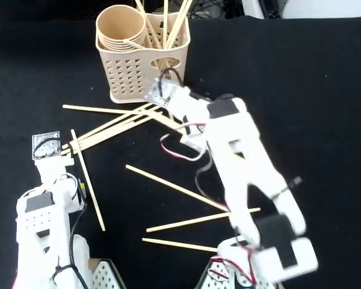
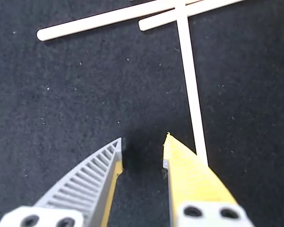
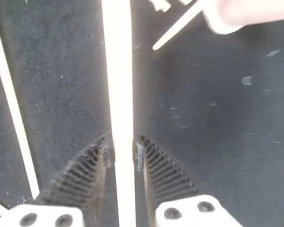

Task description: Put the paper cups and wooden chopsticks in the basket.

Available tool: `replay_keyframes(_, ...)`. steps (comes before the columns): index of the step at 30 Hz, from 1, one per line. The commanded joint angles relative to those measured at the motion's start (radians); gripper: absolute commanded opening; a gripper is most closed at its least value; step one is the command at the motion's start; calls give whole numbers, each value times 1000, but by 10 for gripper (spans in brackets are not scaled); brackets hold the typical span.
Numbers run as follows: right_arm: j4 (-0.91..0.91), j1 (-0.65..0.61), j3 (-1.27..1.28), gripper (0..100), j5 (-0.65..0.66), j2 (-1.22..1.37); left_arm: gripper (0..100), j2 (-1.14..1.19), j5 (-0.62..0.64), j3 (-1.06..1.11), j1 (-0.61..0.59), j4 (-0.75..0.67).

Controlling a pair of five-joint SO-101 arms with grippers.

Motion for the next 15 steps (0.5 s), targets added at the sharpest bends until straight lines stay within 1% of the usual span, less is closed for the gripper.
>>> replay_keyframes(1, 2, 14, 8, 11, -46, -186, 156, -18, -6, -4, 8, -15)
replay_keyframes(4, -9, 6, 1, 11, -107, -320, 156, -18, -6, -4, 8, -15)
replay_keyframes(5, -44, 6, -2, 11, -130, -357, 156, -18, -6, -4, 8, -15)
replay_keyframes(7, -138, 12, 1, 11, -180, -412, 156, -18, -6, -4, 8, -15)
replay_keyframes(11, -331, 25, 8, 11, -235, -421, 156, -18, -6, -4, 8, -15)
replay_keyframes(15, -589, 61, 21, 11, -371, -421, 156, -18, -6, -2, 8, -15)
